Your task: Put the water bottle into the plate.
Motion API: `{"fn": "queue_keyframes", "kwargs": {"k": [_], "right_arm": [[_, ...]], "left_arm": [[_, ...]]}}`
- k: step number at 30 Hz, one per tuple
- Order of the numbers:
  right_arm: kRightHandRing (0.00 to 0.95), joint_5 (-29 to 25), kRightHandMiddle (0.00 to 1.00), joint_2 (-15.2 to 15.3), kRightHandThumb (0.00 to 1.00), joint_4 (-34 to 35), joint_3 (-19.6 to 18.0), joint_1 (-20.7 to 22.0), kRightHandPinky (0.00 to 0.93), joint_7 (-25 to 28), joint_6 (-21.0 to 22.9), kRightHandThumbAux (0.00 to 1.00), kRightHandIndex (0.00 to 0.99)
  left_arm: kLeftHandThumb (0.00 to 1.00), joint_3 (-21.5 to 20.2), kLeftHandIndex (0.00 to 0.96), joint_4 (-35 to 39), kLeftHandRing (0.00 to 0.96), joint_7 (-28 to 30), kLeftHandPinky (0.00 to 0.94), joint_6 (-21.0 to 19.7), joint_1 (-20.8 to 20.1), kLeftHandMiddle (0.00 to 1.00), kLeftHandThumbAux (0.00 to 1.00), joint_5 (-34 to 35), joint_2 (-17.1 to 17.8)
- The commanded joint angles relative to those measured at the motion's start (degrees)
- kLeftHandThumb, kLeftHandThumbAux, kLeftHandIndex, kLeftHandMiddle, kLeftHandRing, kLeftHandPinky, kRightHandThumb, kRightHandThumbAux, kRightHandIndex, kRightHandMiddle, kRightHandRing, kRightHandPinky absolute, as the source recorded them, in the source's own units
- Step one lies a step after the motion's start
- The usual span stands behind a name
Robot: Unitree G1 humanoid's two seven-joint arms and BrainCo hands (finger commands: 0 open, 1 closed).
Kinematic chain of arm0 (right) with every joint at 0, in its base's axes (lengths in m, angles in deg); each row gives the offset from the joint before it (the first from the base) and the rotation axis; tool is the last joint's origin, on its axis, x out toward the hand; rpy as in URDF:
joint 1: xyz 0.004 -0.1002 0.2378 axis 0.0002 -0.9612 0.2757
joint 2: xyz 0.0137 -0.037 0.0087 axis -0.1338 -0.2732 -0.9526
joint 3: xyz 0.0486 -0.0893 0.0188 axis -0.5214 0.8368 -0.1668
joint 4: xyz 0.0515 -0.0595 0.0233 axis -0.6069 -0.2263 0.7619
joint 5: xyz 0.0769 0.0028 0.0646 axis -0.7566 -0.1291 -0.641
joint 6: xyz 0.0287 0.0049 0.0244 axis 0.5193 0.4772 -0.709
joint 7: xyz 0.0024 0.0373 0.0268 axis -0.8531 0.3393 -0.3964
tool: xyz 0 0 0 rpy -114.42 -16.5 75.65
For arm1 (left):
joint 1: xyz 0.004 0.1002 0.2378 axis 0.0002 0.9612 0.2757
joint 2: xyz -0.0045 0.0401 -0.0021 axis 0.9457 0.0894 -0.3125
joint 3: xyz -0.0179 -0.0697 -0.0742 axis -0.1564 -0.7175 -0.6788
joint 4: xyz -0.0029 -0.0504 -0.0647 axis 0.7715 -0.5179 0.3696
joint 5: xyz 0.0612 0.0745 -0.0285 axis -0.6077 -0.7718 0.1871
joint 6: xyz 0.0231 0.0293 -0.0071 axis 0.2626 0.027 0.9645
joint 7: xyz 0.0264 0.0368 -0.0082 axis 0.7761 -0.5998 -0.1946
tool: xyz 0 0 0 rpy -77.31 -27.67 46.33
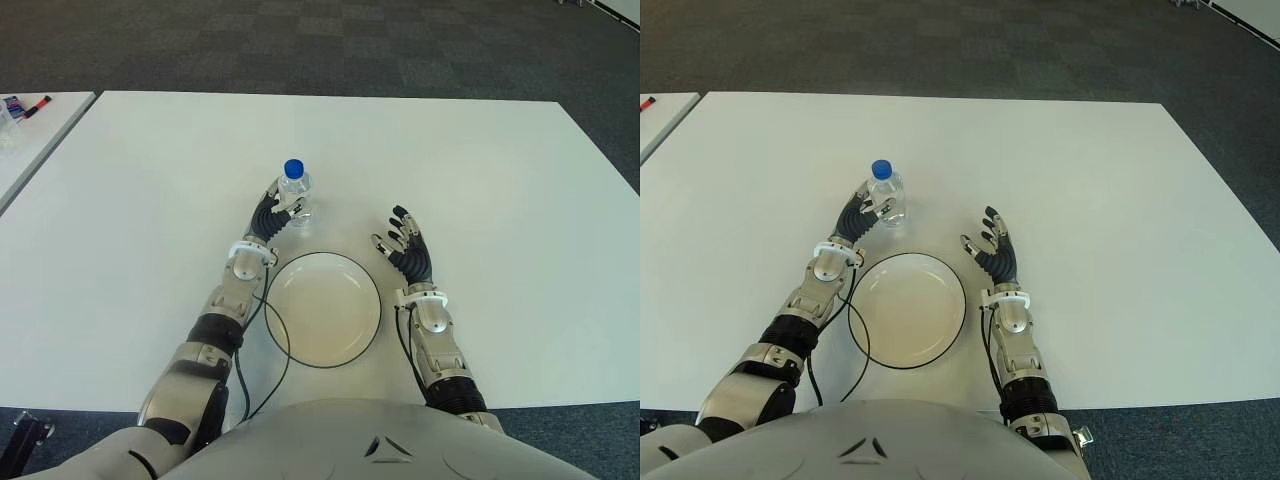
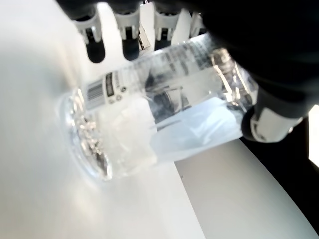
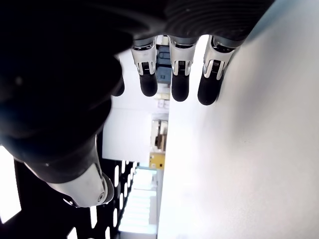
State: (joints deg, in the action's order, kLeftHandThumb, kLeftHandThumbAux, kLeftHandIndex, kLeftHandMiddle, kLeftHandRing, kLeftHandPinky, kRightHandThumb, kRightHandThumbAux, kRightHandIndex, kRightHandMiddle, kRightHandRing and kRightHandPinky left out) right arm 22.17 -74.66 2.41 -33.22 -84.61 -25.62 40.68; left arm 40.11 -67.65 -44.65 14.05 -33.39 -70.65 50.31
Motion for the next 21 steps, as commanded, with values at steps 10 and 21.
{"fn": "queue_keyframes", "kwargs": {"k": [10, 21], "right_arm": [[0.093, -0.1, 0.088, -0.2, 0.242, -1.5, 0.4, -1.4, 0.132, 0.2, 1.4, 0.786, 0.079], [0.095, -0.1, 0.091, -0.2, 0.242, -1.5, 0.7, -1.4, 0.134, 0.0, 1.6, 0.785, 0.076]], "left_arm": [[0.411, 0.5, 0.000, -1.1, 0.000, -0.2, 0.000, -1.4, -0.5, 0.000, 0.491, -0.7, 0.6], [0.433, 0.5, 0.000, -1.7, 0.000, -1.4, 0.002, -2.5, -0.9, 0.000, 0.512, -1.5, 0.6]]}}
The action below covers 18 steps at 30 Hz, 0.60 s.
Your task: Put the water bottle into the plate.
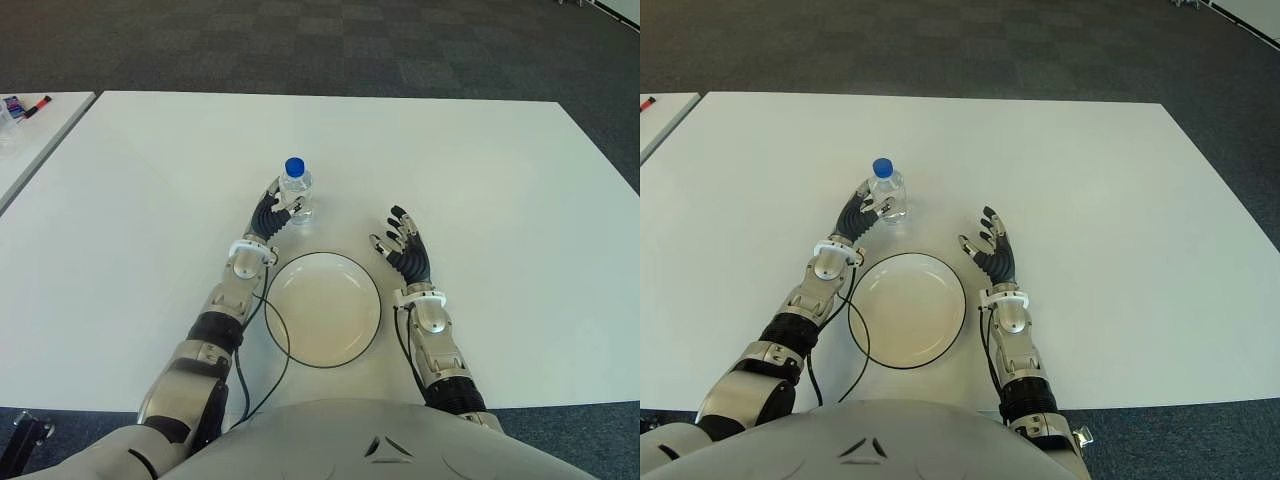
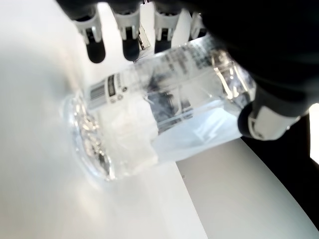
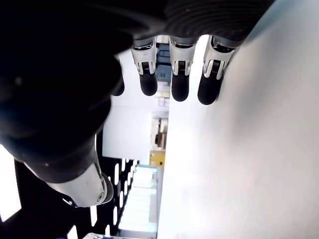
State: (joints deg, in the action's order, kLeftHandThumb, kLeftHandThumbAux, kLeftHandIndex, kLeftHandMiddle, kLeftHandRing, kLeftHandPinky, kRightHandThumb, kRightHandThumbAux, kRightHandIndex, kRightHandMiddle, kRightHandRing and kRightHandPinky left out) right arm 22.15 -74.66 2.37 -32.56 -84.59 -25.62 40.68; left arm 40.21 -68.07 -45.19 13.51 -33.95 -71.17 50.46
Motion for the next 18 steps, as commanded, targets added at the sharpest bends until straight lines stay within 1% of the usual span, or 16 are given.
{"fn": "queue_keyframes", "kwargs": {"k": [1, 7, 18], "right_arm": [[0.095, -0.1, 0.091, -0.2, 0.243, -1.5, 0.1, -1.4, 0.134, 0.0, 1.6, 0.787, 0.076], [0.096, 0.0, 0.090, -0.3, 0.242, -1.5, 0.2, -1.4, 0.133, -0.3, 1.7, 0.787, 0.076], [0.093, -0.1, 0.089, -0.3, 0.238, -1.6, 0.2, -1.3, 0.130, -0.4, 1.7, 0.791, 0.076]], "left_arm": [[0.437, 0.5, 0.000, -1.2, 0.000, -1.1, 0.008, -2.2, -0.4, 0.000, 0.513, -1.1, 0.4], [0.448, 0.5, 0.000, -1.4, 0.000, -2.2, 0.023, -2.9, -0.5, 0.000, 0.517, -1.6, 0.3], [0.463, 0.4, 0.000, -2.0, 0.000, -2.8, 0.026, -2.6, -0.7, 0.000, 0.511, -1.5, 0.3]]}}
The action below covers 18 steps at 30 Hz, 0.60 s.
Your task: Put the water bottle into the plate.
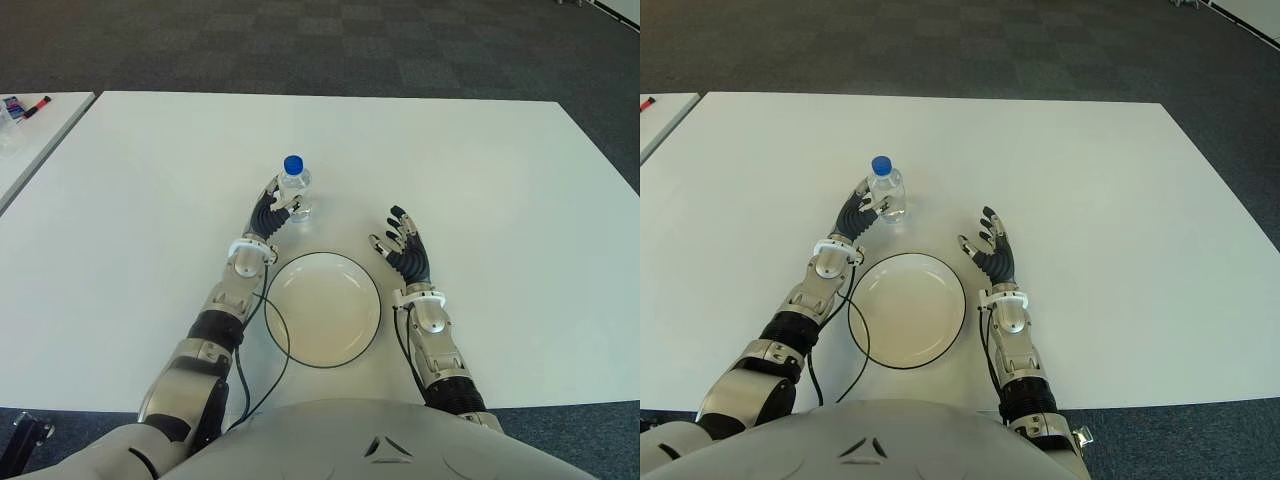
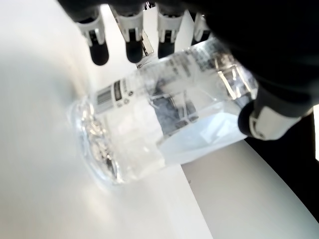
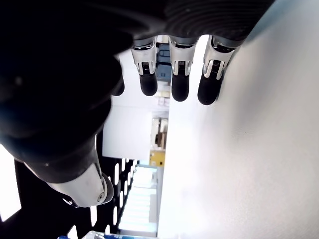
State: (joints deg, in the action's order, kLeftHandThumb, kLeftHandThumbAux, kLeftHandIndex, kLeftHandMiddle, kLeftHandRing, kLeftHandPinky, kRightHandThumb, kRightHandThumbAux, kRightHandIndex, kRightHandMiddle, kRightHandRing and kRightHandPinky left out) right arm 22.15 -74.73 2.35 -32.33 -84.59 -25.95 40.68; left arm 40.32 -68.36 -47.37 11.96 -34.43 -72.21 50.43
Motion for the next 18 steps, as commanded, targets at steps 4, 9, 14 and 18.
{"fn": "queue_keyframes", "kwargs": {"k": [4, 9, 14, 18], "right_arm": [[0.093, -0.2, 0.090, -0.3, 0.238, -1.6, -0.1, -1.4, 0.132, -0.1, 1.6, 0.793, 0.077], [0.095, 0.1, 0.092, -0.2, 0.233, -1.4, 0.0, -1.5, 0.135, -0.2, 1.7, 0.791, 0.079], [0.097, 0.2, 0.094, -0.1, 0.233, -1.2, 0.1, -1.6, 0.136, -0.3, 1.8, 0.792, 0.081], [0.097, 0.1, 0.095, 0.0, 0.239, -1.2, 0.1, -1.6, 0.135, -0.3, 1.9, 0.791, 0.083]], "left_arm": [[0.476, 0.2, 0.000, -2.2, 0.000, -0.7, 0.029, -0.8, -0.5, 0.000, 0.512, -0.4, 0.3], [0.492, -0.5, 0.000, -3.5, 0.000, -1.5, 0.032, 0.9, -1.2, 0.000, 0.508, 0.1, 0.5], [0.503, -1.3, 0.000, -5.4, 0.000, -2.4, 0.020, 4.3, -1.9, 0.000, 0.501, 0.8, 0.6], [0.508, -1.6, 0.000, -6.7, 0.000, -2.6, 0.006, 6.6, -2.4, 0.000, 0.497, 1.2, 0.9]]}}
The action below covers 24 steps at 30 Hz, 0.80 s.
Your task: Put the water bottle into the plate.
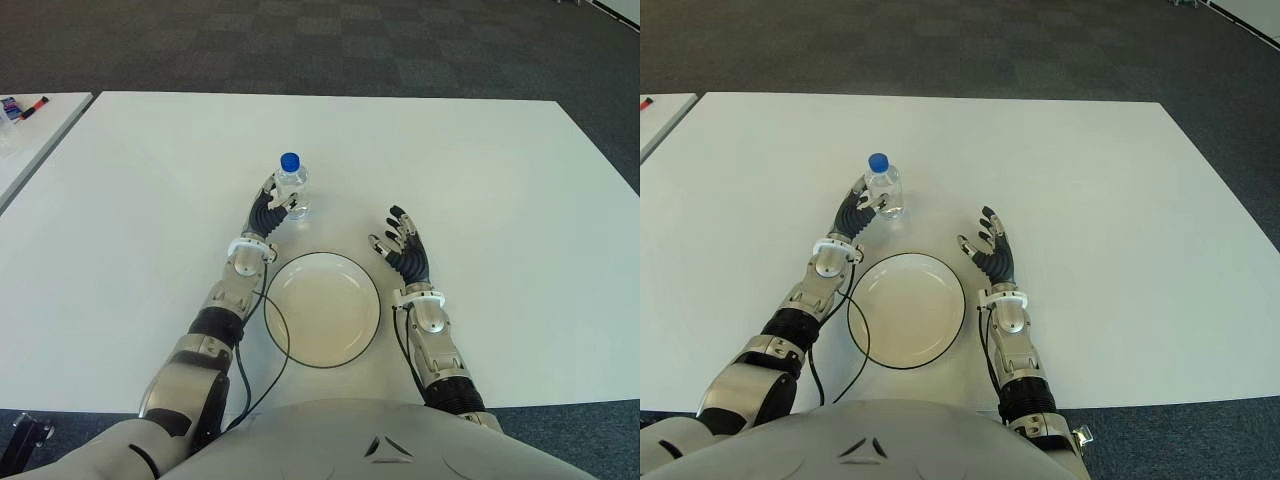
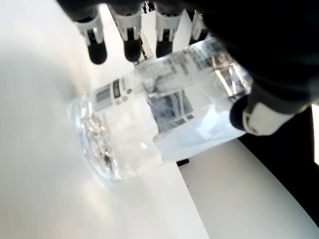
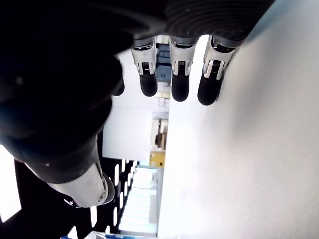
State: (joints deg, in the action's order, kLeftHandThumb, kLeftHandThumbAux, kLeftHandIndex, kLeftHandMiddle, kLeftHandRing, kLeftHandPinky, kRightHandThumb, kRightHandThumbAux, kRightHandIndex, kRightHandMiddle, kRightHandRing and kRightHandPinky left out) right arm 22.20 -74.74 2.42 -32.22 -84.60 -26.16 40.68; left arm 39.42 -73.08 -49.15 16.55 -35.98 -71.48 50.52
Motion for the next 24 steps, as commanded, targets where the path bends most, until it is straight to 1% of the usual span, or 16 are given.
{"fn": "queue_keyframes", "kwargs": {"k": [1, 7, 11, 15, 24], "right_arm": [[0.097, 0.1, 0.094, 0.0, 0.240, -1.2, 0.0, -1.6, 0.135, 0.0, 1.9, 0.790, 0.083], [0.095, 0.1, 0.092, 0.3, 0.243, -1.5, 0.0, -1.4, 0.132, 0.1, 1.9, 0.779, 0.079], [0.093, 0.2, 0.090, 0.4, 0.245, -1.7, 0.1, -1.3, 0.130, 0.1, 1.9, 0.770, 0.079], [0.091, 0.1, 0.090, 0.3, 0.246, -1.9, 0.1, -1.1, 0.128, 0.1, 1.9, 0.770, 0.081], [0.090, -0.3, 0.090, 0.2, 0.252, -2.3, -0.1, -0.8, 0.127, 0.3, 1.8, 0.780, 0.080]], "left_arm": [[0.510, -0.8, 0.000, -2.2, 0.000, -0.8, 0.009, 2.3, -0.9, 0.000, 0.497, 0.6, 0.8], [0.535, -1.1, 0.000, -1.3, 0.000, -0.1, 0.021, 4.8, -0.4, 0.000, 0.499, 1.3, 1.2], [0.561, -1.0, 0.000, -0.9, 0.000, 0.2, 0.032, 5.5, -0.3, 0.000, 0.500, 1.5, 1.4], [0.575, -0.9, 0.000, 0.1, 0.000, 0.6, 0.039, 5.3, 0.0, 0.000, 0.498, 1.6, 1.7], [0.572, -1.0, 0.000, 2.5, 0.000, 1.5, 0.009, 4.7, 0.7, 0.000, 0.490, 1.7, 1.9]]}}
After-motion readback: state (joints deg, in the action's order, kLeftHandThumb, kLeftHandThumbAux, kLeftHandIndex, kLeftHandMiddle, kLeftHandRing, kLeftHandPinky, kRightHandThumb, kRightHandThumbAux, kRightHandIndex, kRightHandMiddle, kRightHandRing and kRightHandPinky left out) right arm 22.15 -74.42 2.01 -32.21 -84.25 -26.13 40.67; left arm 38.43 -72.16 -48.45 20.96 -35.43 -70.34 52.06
